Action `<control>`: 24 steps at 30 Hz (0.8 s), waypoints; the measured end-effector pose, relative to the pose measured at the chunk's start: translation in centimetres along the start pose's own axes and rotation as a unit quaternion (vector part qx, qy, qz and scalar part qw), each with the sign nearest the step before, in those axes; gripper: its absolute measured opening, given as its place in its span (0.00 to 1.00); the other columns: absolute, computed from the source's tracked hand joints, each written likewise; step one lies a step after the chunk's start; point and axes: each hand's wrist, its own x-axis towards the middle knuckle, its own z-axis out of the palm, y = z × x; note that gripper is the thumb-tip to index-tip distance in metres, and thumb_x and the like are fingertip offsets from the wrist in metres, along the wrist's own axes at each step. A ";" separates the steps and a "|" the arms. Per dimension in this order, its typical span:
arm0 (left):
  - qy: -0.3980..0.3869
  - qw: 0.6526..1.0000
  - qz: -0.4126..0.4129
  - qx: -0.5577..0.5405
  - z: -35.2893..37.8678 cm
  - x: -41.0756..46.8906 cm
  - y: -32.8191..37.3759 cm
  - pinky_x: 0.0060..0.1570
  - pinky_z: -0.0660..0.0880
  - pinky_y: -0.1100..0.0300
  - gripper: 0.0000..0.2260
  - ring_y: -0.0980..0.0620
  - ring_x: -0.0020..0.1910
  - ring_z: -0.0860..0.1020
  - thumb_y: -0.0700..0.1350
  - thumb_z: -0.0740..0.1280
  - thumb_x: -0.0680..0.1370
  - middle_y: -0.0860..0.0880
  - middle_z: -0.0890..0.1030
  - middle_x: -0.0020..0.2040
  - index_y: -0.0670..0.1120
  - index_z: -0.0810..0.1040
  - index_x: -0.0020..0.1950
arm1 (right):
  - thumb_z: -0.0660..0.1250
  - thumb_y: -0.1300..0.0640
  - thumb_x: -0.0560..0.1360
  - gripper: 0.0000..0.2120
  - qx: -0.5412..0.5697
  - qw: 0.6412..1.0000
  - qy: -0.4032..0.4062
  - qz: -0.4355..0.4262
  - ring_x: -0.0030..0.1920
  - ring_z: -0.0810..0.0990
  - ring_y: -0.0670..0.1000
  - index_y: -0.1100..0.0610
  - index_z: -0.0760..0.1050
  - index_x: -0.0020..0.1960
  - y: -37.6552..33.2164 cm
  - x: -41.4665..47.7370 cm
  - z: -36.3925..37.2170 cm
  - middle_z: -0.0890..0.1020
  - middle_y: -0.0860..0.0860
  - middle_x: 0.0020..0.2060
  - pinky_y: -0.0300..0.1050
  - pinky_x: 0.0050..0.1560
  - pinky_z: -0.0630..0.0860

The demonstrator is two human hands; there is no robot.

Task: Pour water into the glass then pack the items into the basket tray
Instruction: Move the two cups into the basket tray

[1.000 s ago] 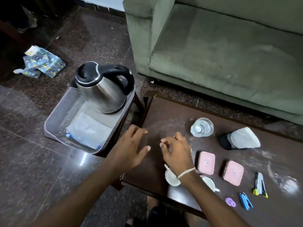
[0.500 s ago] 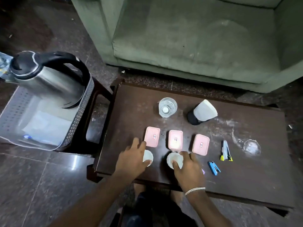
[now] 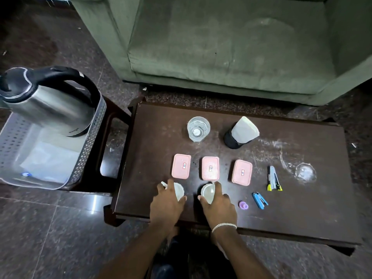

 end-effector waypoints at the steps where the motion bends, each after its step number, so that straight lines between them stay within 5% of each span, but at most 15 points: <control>1: 0.001 1.000 0.003 0.003 0.0 0.1 -0.1 0.48 0.79 0.48 0.29 0.36 0.51 0.83 0.62 0.70 0.75 0.45 0.74 0.62 0.51 0.65 0.69 | 0.64 0.33 0.73 0.34 -0.003 1.000 0.003 -0.002 0.50 0.83 0.63 0.45 0.58 0.73 -0.1 0.1 0.1 0.81 0.57 0.51 0.53 0.47 0.78; 15: 0.077 0.995 0.043 -0.038 -6.6 -0.6 -3.2 0.48 0.79 0.49 0.26 0.40 0.50 0.83 0.63 0.71 0.72 0.48 0.77 0.59 0.53 0.72 0.64 | 0.67 0.36 0.70 0.31 -0.051 0.996 0.043 -0.065 0.44 0.83 0.62 0.46 0.66 0.68 -3.4 -2.2 -3.5 0.84 0.55 0.45 0.51 0.42 0.77; 24: 0.189 0.976 0.014 -0.109 -21.4 -0.8 -9.0 0.50 0.76 0.49 0.27 0.39 0.54 0.81 0.61 0.74 0.69 0.46 0.80 0.56 0.55 0.74 0.66 | 0.69 0.38 0.68 0.28 0.065 0.969 0.057 -0.230 0.47 0.83 0.62 0.43 0.68 0.65 -18.2 -5.2 -9.3 0.85 0.54 0.46 0.51 0.43 0.77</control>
